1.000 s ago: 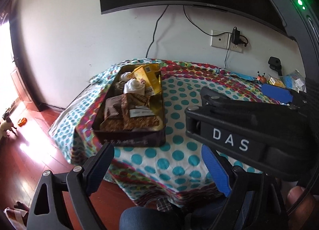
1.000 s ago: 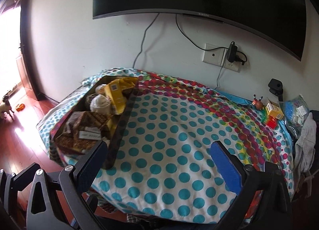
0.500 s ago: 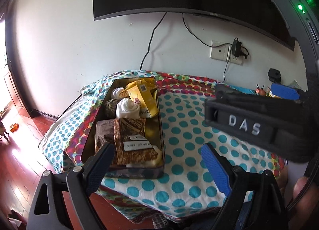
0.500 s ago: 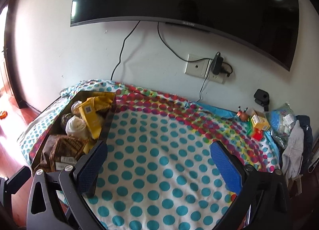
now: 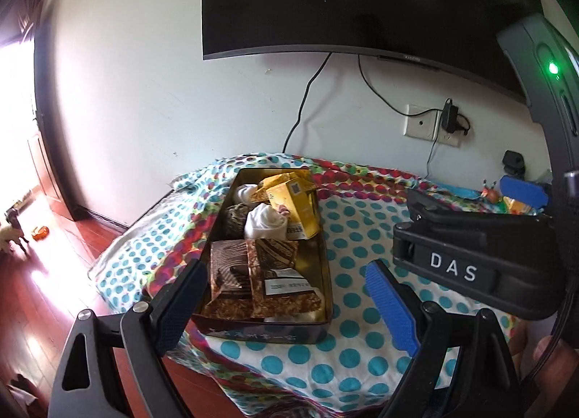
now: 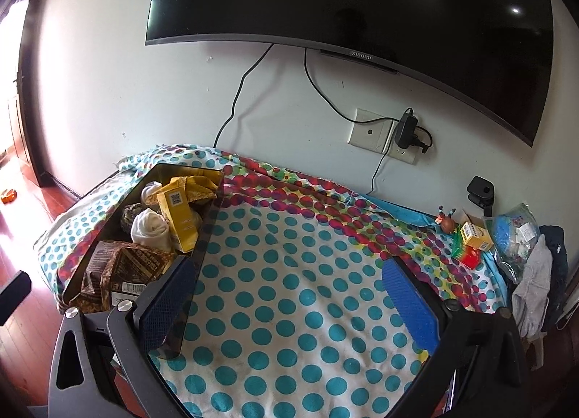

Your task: Organize objects

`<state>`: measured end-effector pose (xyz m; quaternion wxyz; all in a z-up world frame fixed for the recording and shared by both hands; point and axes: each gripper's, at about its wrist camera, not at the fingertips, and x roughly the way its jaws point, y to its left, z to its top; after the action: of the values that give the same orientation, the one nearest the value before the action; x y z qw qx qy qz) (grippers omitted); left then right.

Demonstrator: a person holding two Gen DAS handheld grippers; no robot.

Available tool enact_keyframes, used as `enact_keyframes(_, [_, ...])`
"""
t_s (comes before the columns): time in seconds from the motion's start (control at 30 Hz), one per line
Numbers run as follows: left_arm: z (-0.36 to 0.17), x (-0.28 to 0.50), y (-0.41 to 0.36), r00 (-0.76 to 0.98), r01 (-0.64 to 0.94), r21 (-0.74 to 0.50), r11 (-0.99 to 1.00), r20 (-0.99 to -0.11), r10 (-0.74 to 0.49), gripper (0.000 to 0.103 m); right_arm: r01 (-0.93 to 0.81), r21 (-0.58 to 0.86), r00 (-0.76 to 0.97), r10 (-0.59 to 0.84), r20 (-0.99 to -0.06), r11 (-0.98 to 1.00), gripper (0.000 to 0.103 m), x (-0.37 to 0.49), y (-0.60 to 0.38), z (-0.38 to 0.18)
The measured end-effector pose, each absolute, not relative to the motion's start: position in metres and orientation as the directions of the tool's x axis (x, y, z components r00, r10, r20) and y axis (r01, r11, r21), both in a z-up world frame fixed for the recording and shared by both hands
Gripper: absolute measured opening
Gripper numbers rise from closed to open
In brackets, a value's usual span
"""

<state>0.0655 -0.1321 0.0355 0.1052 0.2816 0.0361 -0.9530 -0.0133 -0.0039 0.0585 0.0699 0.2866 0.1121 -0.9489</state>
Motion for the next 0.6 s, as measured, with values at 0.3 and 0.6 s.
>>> enact_keyframes(0.3, [0.037, 0.07, -0.132, -0.829, 0.221, -0.029, -0.975, -0.532, -0.172, 0.091, 0.196, -0.152, -0.838, -0.085, -0.539, -0.969, 0.103, -0.008, 0.005, 0.072])
enact_keyframes(0.6, [0.036, 0.072, -0.131, -0.832, 0.217, -0.036, -0.975, -0.529, -0.166, 0.091, 0.204, -0.162, -0.834, -0.084, -0.546, -0.966, 0.103, -0.006, 0.005, 0.068])
